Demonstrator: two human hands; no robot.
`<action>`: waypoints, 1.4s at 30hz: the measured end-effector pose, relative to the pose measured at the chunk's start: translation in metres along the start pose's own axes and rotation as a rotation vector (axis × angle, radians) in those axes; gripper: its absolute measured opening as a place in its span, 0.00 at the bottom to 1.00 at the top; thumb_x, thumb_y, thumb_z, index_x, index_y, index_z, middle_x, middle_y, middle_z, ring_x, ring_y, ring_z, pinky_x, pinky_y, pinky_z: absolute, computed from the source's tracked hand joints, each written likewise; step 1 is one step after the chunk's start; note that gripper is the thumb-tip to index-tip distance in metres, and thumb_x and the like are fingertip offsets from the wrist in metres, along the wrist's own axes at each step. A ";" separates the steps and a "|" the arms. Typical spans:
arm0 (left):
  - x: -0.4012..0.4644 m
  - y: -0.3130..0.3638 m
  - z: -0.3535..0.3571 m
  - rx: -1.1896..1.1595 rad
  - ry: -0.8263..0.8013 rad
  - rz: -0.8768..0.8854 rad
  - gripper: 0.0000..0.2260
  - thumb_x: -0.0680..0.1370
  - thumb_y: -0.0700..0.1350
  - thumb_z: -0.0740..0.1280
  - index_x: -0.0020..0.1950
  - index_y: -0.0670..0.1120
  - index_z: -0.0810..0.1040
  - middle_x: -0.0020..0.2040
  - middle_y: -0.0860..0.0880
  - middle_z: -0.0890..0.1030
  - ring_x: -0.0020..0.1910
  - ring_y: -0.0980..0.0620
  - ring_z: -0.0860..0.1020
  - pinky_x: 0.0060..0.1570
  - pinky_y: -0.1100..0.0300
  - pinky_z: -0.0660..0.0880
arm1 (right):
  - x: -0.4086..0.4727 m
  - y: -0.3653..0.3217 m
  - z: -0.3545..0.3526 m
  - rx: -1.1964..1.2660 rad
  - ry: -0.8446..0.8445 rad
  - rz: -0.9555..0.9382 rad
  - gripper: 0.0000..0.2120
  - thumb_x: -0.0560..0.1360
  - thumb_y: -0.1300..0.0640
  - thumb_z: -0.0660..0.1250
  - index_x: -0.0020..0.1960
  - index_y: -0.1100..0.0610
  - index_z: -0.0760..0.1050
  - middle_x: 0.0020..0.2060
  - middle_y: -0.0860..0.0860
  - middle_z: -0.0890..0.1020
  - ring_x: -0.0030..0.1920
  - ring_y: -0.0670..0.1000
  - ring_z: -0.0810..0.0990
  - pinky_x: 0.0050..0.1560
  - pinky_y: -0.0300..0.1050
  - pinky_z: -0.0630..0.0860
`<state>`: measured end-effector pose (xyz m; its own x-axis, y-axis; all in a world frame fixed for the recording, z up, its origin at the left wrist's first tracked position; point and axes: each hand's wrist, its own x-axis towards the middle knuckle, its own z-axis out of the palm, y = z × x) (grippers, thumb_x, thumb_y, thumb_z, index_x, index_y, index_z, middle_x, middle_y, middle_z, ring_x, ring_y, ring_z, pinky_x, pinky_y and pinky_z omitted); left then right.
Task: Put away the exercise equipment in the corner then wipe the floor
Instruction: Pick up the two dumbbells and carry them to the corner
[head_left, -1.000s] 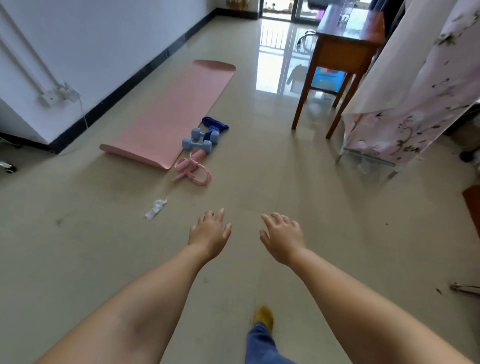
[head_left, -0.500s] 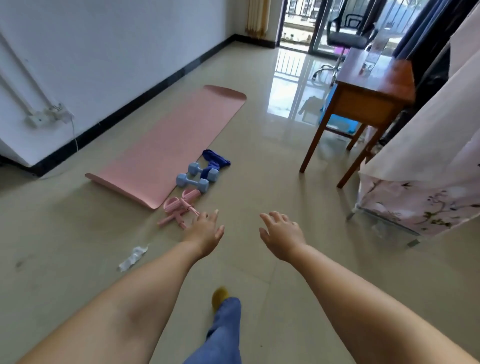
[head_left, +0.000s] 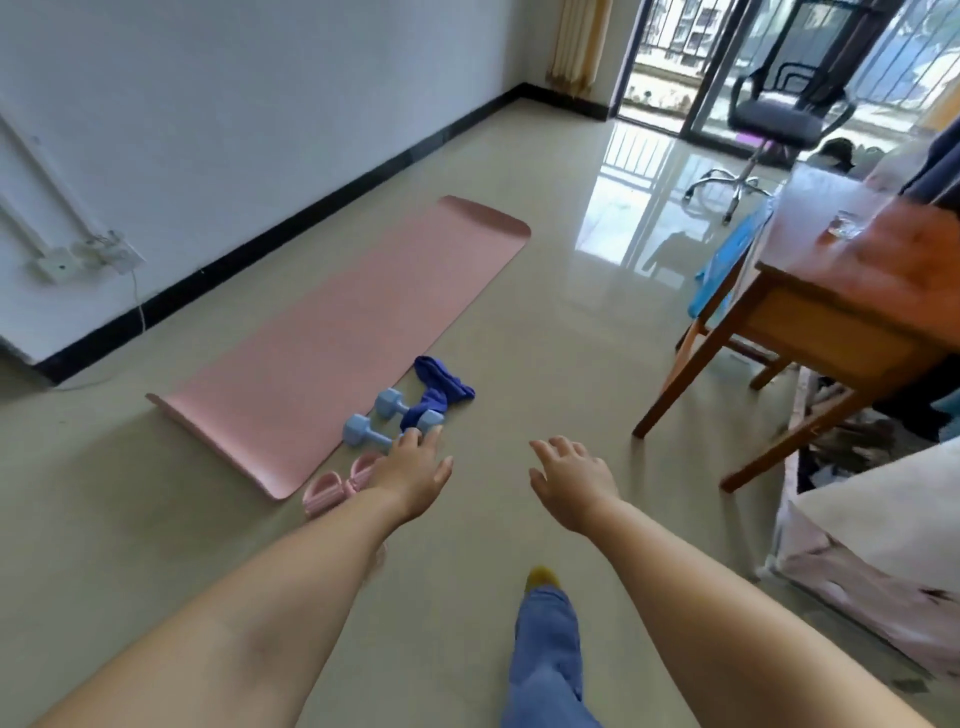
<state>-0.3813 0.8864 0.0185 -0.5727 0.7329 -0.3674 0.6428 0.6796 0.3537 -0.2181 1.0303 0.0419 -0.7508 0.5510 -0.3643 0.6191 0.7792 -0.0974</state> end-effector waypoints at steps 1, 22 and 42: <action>0.022 -0.001 -0.004 -0.023 0.019 -0.023 0.23 0.80 0.55 0.53 0.74 0.49 0.57 0.69 0.42 0.65 0.66 0.41 0.67 0.61 0.46 0.68 | 0.026 0.005 -0.009 -0.010 0.012 -0.033 0.24 0.82 0.47 0.49 0.76 0.51 0.54 0.73 0.53 0.62 0.72 0.56 0.62 0.66 0.52 0.65; 0.264 -0.066 -0.034 -0.389 0.048 -0.677 0.24 0.80 0.53 0.55 0.75 0.48 0.57 0.70 0.41 0.65 0.70 0.42 0.64 0.65 0.48 0.66 | 0.406 -0.040 -0.075 -0.212 -0.287 -0.598 0.22 0.82 0.49 0.50 0.75 0.50 0.54 0.72 0.52 0.62 0.68 0.56 0.65 0.62 0.51 0.67; 0.582 -0.301 0.322 -0.637 0.132 -1.024 0.24 0.81 0.49 0.58 0.75 0.43 0.57 0.69 0.38 0.66 0.67 0.39 0.67 0.61 0.49 0.66 | 0.785 -0.102 0.362 -0.061 -0.541 -0.601 0.21 0.81 0.51 0.56 0.72 0.55 0.64 0.68 0.54 0.69 0.65 0.56 0.70 0.54 0.46 0.68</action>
<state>-0.7443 1.0979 -0.5785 -0.7404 -0.1812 -0.6473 -0.4827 0.8135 0.3244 -0.7876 1.2753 -0.5697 -0.7261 -0.1757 -0.6648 0.1198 0.9197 -0.3739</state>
